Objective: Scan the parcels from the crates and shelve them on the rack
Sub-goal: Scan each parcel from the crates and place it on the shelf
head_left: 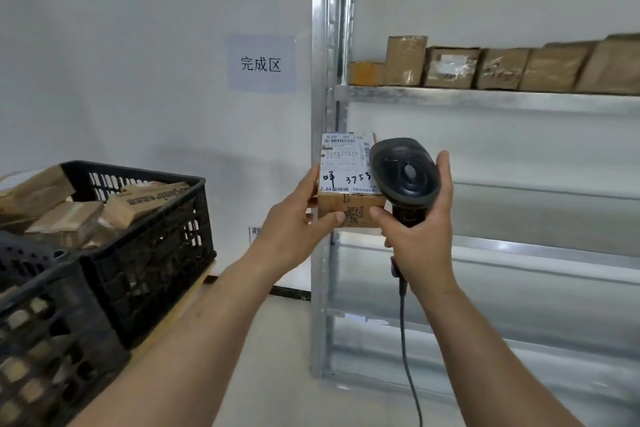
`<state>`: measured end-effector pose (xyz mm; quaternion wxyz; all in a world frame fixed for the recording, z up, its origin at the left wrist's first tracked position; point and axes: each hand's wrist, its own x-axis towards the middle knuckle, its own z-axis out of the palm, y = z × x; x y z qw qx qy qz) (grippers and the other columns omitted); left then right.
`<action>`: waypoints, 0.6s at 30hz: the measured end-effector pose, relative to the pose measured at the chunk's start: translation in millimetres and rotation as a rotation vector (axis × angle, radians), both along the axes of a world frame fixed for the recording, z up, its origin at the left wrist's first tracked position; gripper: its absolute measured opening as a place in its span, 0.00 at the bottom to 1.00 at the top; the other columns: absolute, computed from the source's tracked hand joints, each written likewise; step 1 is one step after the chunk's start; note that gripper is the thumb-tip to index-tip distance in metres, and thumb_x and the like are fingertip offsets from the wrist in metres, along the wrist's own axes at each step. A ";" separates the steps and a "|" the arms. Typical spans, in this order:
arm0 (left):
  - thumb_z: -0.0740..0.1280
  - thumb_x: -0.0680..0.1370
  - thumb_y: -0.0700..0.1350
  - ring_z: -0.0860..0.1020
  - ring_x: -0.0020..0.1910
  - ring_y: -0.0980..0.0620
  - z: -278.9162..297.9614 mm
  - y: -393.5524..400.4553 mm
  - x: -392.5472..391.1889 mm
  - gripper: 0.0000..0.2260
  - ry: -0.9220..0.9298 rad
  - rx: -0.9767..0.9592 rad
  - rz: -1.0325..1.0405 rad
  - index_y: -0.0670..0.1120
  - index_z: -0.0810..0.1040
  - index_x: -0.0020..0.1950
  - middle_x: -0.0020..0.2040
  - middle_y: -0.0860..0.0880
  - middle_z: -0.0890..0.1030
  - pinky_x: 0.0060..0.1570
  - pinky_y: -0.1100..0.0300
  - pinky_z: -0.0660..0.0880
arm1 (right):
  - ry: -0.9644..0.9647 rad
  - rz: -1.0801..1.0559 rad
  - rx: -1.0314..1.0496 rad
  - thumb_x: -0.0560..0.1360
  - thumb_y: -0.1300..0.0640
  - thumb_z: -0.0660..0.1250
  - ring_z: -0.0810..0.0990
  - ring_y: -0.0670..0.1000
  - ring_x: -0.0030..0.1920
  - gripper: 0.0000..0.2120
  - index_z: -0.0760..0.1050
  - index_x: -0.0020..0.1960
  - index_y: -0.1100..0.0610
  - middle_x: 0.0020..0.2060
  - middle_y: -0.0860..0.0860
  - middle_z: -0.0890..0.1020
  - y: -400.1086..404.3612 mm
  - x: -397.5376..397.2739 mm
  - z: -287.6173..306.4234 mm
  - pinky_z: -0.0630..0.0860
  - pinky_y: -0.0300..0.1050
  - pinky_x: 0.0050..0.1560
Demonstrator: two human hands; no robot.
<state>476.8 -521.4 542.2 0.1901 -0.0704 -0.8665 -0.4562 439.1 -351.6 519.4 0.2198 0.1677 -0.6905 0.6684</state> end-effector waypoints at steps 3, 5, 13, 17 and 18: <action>0.68 0.78 0.47 0.73 0.64 0.57 3.2 50.0 0.4 0.34 -0.008 0.002 -0.068 0.61 0.54 0.77 0.65 0.59 0.75 0.63 0.59 0.72 | 0.006 -0.058 -0.005 0.70 0.68 0.75 0.71 0.22 0.55 0.51 0.49 0.77 0.39 0.48 0.13 0.69 52.1 7.7 3.6 0.72 0.47 0.67; 0.68 0.78 0.48 0.73 0.64 0.57 6.7 86.8 0.3 0.35 -0.003 -0.011 -0.109 0.60 0.52 0.78 0.67 0.59 0.74 0.63 0.61 0.70 | 0.013 -0.105 0.004 0.70 0.68 0.75 0.72 0.23 0.55 0.51 0.48 0.77 0.38 0.48 0.13 0.69 89.6 14.0 6.6 0.74 0.48 0.66; 0.68 0.78 0.49 0.73 0.64 0.56 12.8 224.1 0.4 0.35 0.034 -0.025 -0.243 0.60 0.51 0.78 0.68 0.57 0.75 0.61 0.60 0.70 | 0.031 -0.267 0.033 0.70 0.67 0.75 0.75 0.32 0.60 0.50 0.48 0.71 0.31 0.48 0.14 0.70 227.7 41.1 14.5 0.77 0.61 0.61; 0.68 0.78 0.48 0.74 0.65 0.56 10.2 287.0 -0.6 0.35 0.036 -0.015 -0.310 0.60 0.52 0.78 0.67 0.57 0.75 0.64 0.56 0.71 | 0.037 -0.340 0.036 0.70 0.66 0.75 0.78 0.48 0.63 0.50 0.48 0.74 0.33 0.49 0.15 0.70 288.9 56.9 15.5 0.78 0.64 0.59; 0.68 0.78 0.48 0.74 0.64 0.56 9.0 302.1 -1.0 0.35 0.032 -0.014 -0.327 0.60 0.52 0.78 0.67 0.57 0.75 0.64 0.58 0.71 | 0.039 -0.359 0.035 0.70 0.66 0.75 0.78 0.50 0.63 0.50 0.48 0.75 0.34 0.49 0.15 0.70 304.0 60.9 15.5 0.77 0.64 0.59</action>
